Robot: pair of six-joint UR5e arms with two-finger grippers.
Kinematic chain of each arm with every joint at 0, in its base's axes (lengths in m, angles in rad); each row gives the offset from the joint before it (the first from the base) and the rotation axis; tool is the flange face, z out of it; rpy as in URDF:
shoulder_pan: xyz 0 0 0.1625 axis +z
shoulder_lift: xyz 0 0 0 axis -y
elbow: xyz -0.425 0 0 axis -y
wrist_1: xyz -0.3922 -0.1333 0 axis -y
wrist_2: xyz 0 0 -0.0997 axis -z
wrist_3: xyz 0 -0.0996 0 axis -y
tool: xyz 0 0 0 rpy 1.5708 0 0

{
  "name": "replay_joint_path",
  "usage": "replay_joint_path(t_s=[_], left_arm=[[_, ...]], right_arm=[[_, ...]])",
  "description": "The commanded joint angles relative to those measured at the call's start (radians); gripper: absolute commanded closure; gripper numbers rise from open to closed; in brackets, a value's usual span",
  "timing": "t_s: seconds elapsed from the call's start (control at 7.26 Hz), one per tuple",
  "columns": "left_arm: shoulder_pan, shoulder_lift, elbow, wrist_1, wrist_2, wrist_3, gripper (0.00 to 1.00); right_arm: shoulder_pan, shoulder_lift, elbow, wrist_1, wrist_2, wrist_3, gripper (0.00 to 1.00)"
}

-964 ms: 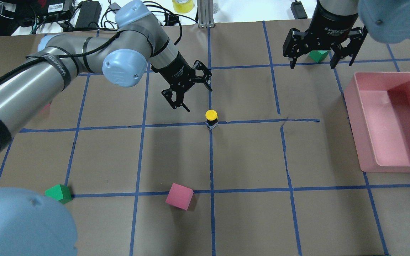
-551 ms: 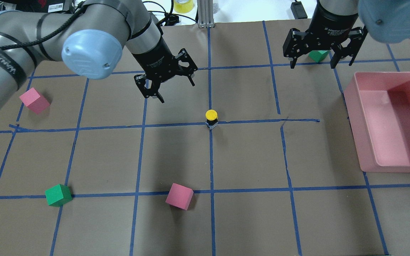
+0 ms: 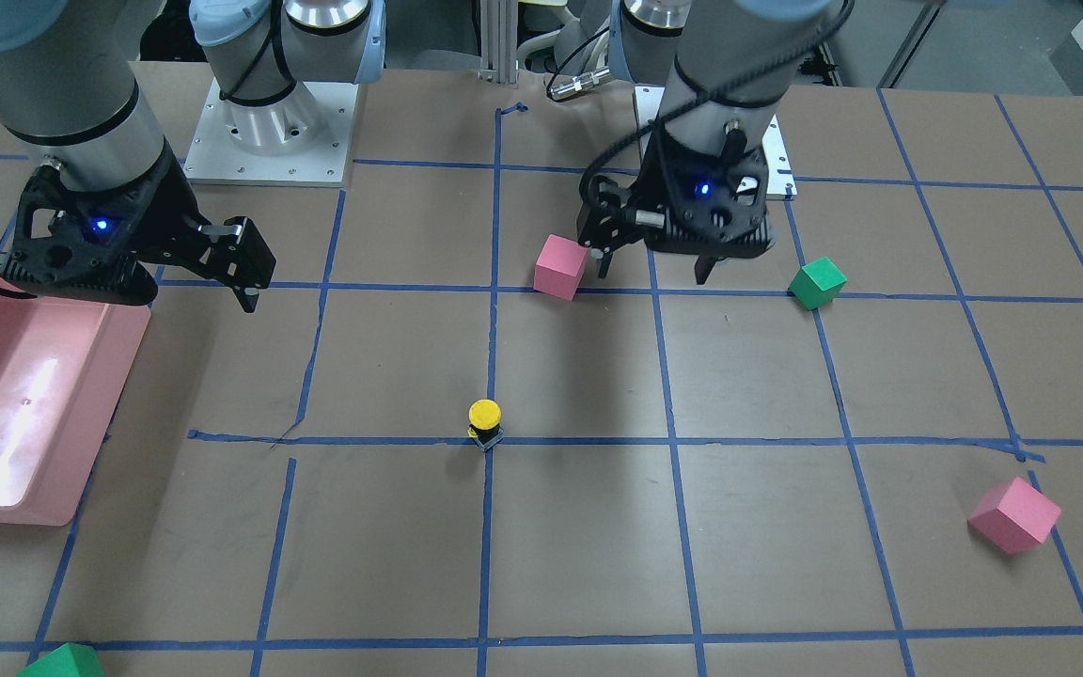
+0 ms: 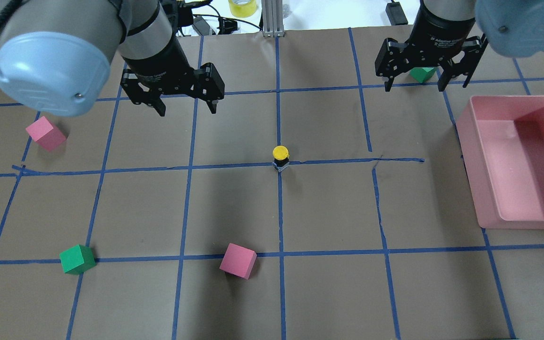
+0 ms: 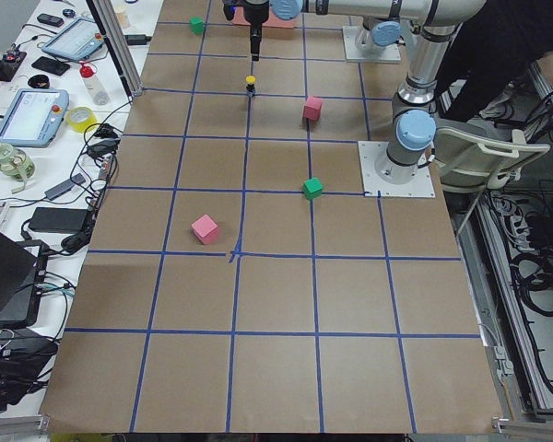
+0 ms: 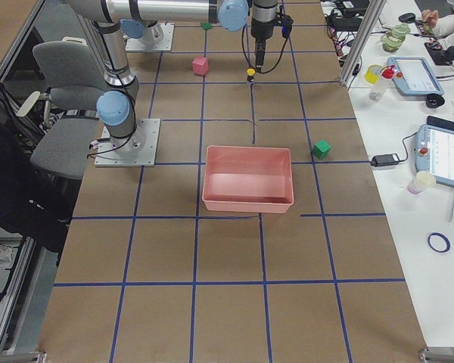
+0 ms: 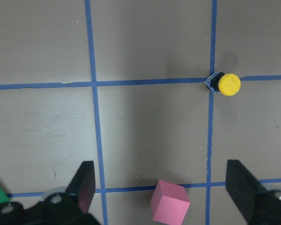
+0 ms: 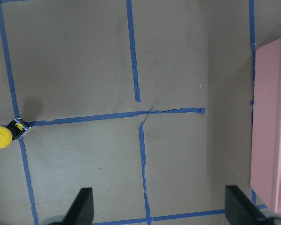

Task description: Align button upright

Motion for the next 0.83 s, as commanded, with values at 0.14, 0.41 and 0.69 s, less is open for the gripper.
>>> replay_joint_path(t_s=[0.14,0.41,0.69], left_arm=[[0.018,0.056,-0.002,0.006,0.042,0.021,0.0],[0.076,0.059,0.003,0.008,0.033,0.111,0.0],[0.096,0.068,0.004,0.009,0.045,0.149,0.0]], right_arm=[[-0.003,0.0,0.0,0.014,0.0,0.0,0.0],[-0.005,-0.005,0.0,0.015,0.003,-0.011,0.0],[-0.003,-0.006,0.0,0.015,0.0,-0.009,0.0]])
